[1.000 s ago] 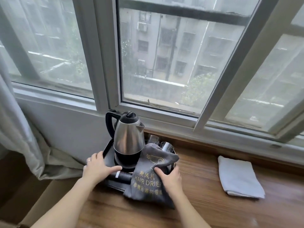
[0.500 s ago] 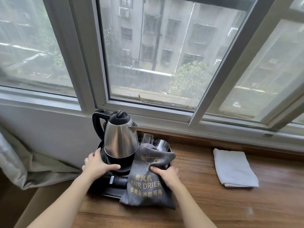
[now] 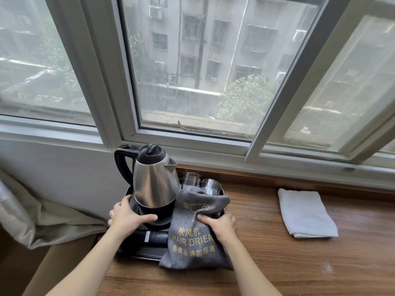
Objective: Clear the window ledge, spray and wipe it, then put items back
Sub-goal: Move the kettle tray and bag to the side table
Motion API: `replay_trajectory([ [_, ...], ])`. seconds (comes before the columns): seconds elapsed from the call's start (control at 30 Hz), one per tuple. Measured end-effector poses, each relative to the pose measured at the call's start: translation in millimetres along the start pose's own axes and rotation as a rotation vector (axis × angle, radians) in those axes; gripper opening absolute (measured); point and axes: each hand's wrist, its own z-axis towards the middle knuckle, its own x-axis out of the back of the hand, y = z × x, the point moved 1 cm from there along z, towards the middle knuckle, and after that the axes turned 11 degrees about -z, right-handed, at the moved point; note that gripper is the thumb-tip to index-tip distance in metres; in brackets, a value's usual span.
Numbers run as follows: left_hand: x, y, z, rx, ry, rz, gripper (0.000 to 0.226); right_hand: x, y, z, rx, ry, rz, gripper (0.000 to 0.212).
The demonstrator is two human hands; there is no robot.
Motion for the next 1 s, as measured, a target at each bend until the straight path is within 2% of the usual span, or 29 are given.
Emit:
replay_trajectory([
  [0.2, -3.3, 6.1, -8.7, -0.043, -0.011, 0.016, 0.130, 13.5, 10.8, -6.7, 0.005, 0.018, 0.033, 0.111],
  [0.37, -13.9, 24.0, -25.7, -0.102, -0.070, -0.017, 0.137, 37.2, 23.3, -20.2, 0.003, 0.051, 0.096, 0.126],
  [0.57, -46.9, 51.7, -45.5, -0.182, -0.140, 0.018, 0.129, 75.8, 51.0, -35.9, -0.024, 0.129, 0.138, 0.128],
  [0.67, -70.5, 67.4, -60.7, -0.219, -0.182, 0.027, 0.134, 99.3, 75.1, -39.6, -0.054, 0.186, 0.168, 0.130],
  [0.83, -125.4, 93.8, -90.3, -0.267, -0.229, 0.111, 0.124, 147.0, 131.2, -32.9, -0.082, 0.257, 0.210, 0.142],
  [1.0, -193.4, 125.8, -138.5, -0.309, -0.268, 0.123, 0.123, 210.4, 185.9, -40.6, -0.104, 0.328, 0.212, 0.126],
])
